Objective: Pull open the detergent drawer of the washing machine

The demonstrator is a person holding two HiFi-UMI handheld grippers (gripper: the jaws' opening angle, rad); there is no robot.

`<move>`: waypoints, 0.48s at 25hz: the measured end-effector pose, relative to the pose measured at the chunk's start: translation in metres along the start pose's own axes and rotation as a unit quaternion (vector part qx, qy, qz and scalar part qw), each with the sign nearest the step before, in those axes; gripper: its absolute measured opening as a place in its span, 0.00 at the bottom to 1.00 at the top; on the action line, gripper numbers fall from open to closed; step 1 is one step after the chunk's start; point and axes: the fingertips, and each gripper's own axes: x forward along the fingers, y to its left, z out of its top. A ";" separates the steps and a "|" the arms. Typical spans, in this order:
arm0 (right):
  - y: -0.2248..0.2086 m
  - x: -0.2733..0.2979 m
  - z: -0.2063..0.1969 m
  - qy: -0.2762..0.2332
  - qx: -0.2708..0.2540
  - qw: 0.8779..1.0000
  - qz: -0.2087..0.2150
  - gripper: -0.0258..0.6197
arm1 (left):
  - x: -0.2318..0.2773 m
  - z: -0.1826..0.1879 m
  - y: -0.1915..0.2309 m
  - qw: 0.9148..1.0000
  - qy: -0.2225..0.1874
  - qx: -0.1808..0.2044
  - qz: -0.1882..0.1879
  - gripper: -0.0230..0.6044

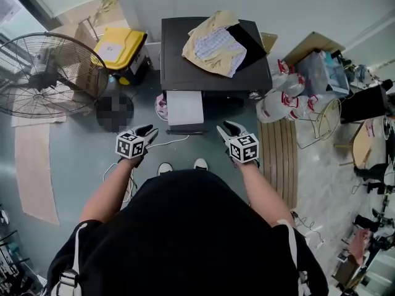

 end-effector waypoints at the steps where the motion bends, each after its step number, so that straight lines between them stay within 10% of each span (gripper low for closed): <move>1: -0.001 -0.003 0.003 -0.004 0.000 1.000 -0.001 0.23 | -0.002 0.002 0.001 1.000 -0.003 -0.001 0.002 0.25; 12: -0.009 -0.025 0.011 -0.022 0.023 0.999 -0.008 0.23 | -0.017 0.007 0.008 1.000 -0.018 -0.012 0.022 0.24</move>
